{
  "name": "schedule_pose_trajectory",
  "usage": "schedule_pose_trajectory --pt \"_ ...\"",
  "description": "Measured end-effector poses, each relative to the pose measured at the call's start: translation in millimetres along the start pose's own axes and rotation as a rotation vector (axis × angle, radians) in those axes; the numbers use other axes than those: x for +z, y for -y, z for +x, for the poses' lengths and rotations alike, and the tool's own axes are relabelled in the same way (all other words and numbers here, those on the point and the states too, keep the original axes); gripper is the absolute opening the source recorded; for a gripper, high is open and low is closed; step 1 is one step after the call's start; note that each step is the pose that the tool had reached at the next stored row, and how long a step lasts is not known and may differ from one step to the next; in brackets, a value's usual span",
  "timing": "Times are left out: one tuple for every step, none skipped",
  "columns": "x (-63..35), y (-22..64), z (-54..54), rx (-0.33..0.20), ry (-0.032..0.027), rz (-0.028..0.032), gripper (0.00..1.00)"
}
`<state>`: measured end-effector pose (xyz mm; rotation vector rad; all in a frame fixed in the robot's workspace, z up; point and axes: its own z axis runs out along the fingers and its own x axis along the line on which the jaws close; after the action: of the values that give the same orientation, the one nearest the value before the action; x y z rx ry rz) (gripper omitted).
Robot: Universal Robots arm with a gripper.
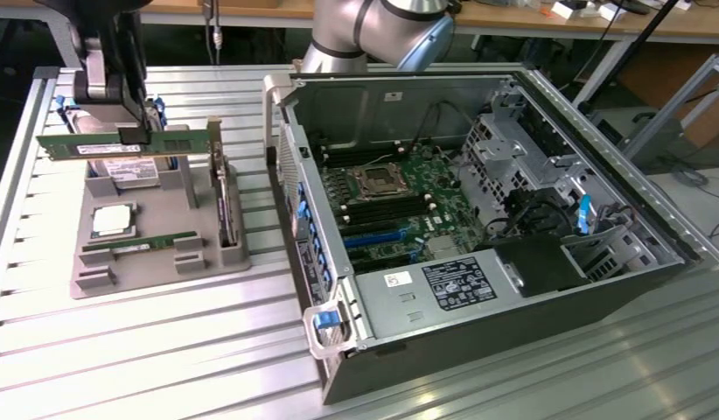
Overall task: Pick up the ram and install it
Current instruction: 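Pick up the ram and move it above insertion slot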
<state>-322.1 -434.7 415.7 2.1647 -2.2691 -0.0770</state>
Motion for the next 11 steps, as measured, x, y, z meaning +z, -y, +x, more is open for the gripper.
schedule_pose_trajectory --pt "-0.1 2.3 -0.1 0.000 0.0000 0.0000 0.13" --pt "-0.2 4.6 -0.2 0.000 0.0000 0.0000 0.13" --pt "-0.2 5.7 -0.3 0.000 0.0000 0.0000 0.13" --pt "-0.2 6.8 -0.3 0.000 0.0000 0.0000 0.13" --pt "-0.4 10.7 -0.5 -0.001 -0.0001 -0.0001 0.13" --pt "-0.5 13.4 -0.6 -0.001 0.0000 0.0000 0.13" --pt "-0.6 16.0 -0.8 -0.001 0.0000 0.0000 0.13" --pt "-0.6 17.5 -0.8 -0.001 0.0000 0.0000 0.13" --pt "-0.7 18.6 -0.9 -0.001 0.0000 0.0000 0.13" --pt "-0.7 19.7 -1.0 -0.001 -0.0001 -0.0001 0.13" --pt "-0.8 20.6 -1.0 -0.001 0.0000 0.0000 0.13"
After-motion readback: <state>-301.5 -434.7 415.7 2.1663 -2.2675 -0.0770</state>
